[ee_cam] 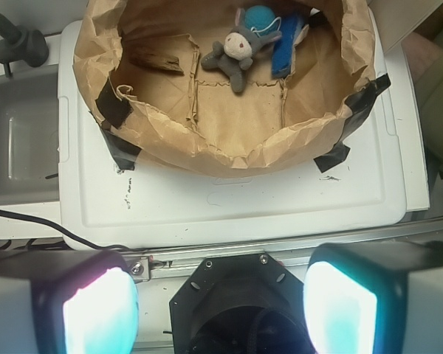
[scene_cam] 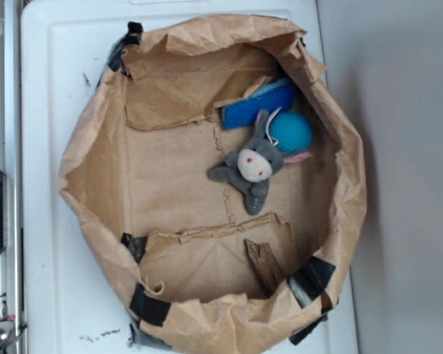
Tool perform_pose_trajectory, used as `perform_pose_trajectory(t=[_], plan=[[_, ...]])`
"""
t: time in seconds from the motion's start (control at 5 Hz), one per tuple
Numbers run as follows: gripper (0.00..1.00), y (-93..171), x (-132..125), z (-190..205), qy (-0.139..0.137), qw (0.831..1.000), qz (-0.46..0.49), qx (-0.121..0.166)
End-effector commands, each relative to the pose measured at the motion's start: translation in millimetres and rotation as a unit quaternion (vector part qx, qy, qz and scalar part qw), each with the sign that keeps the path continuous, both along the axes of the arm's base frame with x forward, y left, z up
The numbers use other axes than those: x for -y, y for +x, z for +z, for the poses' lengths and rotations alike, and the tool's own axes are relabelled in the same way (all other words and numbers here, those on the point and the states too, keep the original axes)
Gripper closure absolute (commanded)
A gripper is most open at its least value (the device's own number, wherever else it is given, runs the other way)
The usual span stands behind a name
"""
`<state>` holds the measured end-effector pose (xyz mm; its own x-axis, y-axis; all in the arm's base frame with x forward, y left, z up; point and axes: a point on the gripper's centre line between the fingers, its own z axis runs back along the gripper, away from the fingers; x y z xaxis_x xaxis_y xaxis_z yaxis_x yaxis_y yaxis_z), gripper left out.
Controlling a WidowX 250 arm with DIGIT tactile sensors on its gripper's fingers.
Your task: Grab the wood chip.
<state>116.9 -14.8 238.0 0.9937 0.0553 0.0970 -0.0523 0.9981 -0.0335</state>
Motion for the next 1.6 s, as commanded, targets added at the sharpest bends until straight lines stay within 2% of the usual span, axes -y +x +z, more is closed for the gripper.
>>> perform_pose_trajectory(t=[0.0, 0.2, 0.6, 0.8, 1.0, 1.4], plan=[[0.00, 0, 0, 0, 0.000, 1.000, 0.000, 0.000], [0.00, 22, 7, -5, 0.016, 1.000, -0.001, 0.015], [0.00, 78, 18, -16, 0.019, 0.999, -0.016, 0.036], [0.00, 117, 13, -31, 0.014, 0.989, -0.140, 0.039], [0.00, 137, 6, -36, -0.024, 0.964, -0.261, 0.046], [0.00, 137, 6, -36, -0.024, 0.964, -0.261, 0.046]])
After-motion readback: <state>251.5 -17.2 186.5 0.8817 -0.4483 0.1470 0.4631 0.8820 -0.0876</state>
